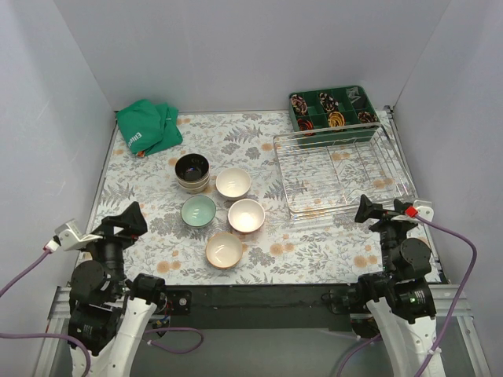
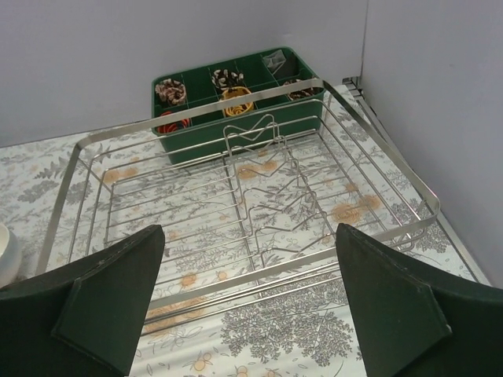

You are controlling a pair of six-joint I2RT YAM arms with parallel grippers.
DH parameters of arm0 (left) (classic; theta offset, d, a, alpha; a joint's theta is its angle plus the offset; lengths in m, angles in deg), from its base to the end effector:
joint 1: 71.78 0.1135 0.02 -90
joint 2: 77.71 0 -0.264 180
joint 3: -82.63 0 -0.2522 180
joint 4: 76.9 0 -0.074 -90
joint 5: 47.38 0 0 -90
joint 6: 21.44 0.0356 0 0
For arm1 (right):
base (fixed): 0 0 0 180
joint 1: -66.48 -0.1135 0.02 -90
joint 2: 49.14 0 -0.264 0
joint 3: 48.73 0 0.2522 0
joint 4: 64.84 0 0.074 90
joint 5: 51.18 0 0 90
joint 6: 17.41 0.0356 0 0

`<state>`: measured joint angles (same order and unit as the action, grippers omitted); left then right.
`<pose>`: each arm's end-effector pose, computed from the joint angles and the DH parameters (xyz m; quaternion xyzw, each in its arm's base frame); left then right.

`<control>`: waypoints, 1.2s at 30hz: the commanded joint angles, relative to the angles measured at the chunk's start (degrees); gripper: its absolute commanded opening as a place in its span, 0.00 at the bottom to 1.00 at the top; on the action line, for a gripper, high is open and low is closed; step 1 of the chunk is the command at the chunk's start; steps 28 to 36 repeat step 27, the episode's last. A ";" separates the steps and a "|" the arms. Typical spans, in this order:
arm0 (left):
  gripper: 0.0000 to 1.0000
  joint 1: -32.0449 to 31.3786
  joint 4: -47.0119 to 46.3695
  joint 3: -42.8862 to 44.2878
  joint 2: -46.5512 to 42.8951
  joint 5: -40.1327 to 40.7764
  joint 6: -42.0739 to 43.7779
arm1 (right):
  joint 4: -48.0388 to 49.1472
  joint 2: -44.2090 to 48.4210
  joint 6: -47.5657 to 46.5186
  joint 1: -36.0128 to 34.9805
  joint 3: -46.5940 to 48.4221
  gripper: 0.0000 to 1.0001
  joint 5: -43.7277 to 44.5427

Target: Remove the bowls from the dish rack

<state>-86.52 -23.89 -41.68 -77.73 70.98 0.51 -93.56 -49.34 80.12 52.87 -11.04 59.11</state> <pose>0.0075 0.0155 0.3267 -0.4586 0.5186 -0.3370 0.6381 0.0634 0.0026 0.2843 0.0995 0.6470 0.0244 0.7556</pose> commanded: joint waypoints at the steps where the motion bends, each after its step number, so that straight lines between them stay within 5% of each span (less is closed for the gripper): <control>1: 0.98 0.15 -2.67 -3.43 -5.61 1.17 -0.68 | 4.85 6.80 -0.58 -0.72 -1.24 0.98 2.64; 36: 0.98 0.24 -5.58 -7.22 -5.88 3.45 -2.87 | 6.08 3.81 -2.08 -1.60 -2.48 0.97 1.42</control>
